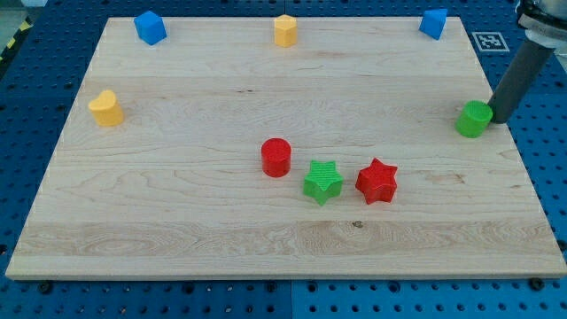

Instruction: Push the green circle diagonally to the green star

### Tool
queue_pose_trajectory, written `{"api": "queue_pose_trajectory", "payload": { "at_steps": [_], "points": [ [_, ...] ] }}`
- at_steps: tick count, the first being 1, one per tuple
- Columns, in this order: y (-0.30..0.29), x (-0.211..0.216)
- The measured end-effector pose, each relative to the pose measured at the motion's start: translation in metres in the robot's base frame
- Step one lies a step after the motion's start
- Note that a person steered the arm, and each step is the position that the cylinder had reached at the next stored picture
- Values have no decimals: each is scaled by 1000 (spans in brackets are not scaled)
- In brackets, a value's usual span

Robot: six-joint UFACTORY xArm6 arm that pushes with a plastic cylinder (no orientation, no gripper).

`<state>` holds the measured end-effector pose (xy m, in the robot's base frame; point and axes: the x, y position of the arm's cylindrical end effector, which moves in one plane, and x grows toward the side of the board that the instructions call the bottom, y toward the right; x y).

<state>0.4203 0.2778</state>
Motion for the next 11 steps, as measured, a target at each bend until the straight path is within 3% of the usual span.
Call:
{"api": "queue_pose_trajectory", "payload": {
  "at_steps": [6, 11],
  "points": [
    [-124, 6],
    [-105, 7]
  ]
}}
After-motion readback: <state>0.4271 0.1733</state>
